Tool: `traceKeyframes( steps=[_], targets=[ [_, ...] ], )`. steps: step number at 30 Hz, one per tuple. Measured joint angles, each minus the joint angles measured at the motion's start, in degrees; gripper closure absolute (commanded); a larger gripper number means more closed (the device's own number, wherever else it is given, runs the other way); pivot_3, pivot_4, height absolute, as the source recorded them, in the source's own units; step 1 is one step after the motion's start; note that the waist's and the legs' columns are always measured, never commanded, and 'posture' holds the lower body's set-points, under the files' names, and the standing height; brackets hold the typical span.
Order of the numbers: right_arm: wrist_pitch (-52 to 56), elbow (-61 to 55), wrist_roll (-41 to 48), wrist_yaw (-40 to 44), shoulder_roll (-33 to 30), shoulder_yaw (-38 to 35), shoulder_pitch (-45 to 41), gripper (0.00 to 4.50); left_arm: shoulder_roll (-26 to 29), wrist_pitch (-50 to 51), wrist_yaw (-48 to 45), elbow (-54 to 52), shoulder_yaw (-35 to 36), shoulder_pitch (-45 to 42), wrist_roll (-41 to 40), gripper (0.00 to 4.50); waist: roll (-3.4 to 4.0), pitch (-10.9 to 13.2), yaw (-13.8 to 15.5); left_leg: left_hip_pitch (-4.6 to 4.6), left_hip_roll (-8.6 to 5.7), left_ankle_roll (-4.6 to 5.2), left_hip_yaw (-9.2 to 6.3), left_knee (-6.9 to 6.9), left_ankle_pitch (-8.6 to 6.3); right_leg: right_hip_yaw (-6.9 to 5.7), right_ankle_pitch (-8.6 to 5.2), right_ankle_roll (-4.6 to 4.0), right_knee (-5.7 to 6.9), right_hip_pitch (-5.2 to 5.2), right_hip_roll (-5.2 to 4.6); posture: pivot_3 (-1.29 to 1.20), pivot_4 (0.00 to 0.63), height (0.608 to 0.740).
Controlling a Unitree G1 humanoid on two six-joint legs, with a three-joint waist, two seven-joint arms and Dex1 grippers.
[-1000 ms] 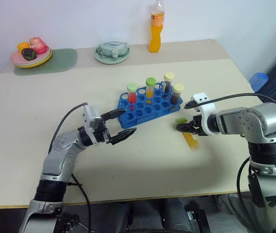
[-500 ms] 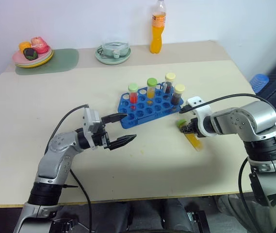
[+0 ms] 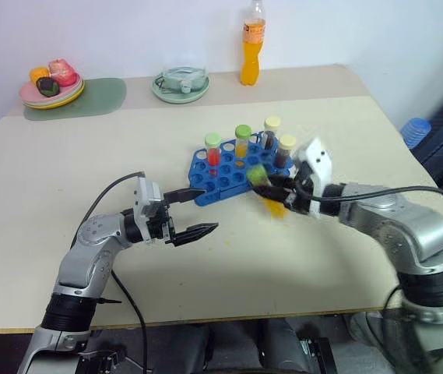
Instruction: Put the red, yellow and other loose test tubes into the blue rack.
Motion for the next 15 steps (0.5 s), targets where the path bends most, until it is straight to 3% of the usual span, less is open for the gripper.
traceKeyframes(
  steps=[4, 9, 15],
  targets=[
    [-13.93, 5.67, -5.03, 0.4, 6.36, -0.14, -0.31, 3.68, -0.53, -0.24, 1.47, 0.94, 1.89, -0.02, -0.06, 0.0, -0.02, 0.0, -0.29, 0.03, -0.05, 0.0, -0.05, 0.02, 0.0, -0.01, 0.0, 0.0, -0.01, 0.03, 0.0, 0.0, 0.15, 0.74],
    [-36.35, 21.07, -14.04, -3.39, 18.71, -0.4, -4.64, 3.68, -3.25, -2.34, 4.89, 4.57, 3.66, -1.96, 0.11, 0.0, 0.01, 0.01, -1.29, 0.04, 0.01, -0.07, -0.03, -0.08, 0.03, -0.01, -0.01, -0.01, 0.09, -0.09, 0.05, 0.0, 0.15, 0.74],
    [-52.87, 36.5, -20.88, -5.92, 23.83, -0.17, -6.53, 3.68, -3.09, -2.74, 6.1, 5.27, 5.1, -2.16, 0.11, 0.0, 0.01, 0.01, -2.06, 0.06, -0.01, -0.07, -0.07, -0.12, 0.03, -0.02, -0.01, -0.02, 0.09, -0.08, 0.05, 0.0, 0.15, 0.74]
  ],
)
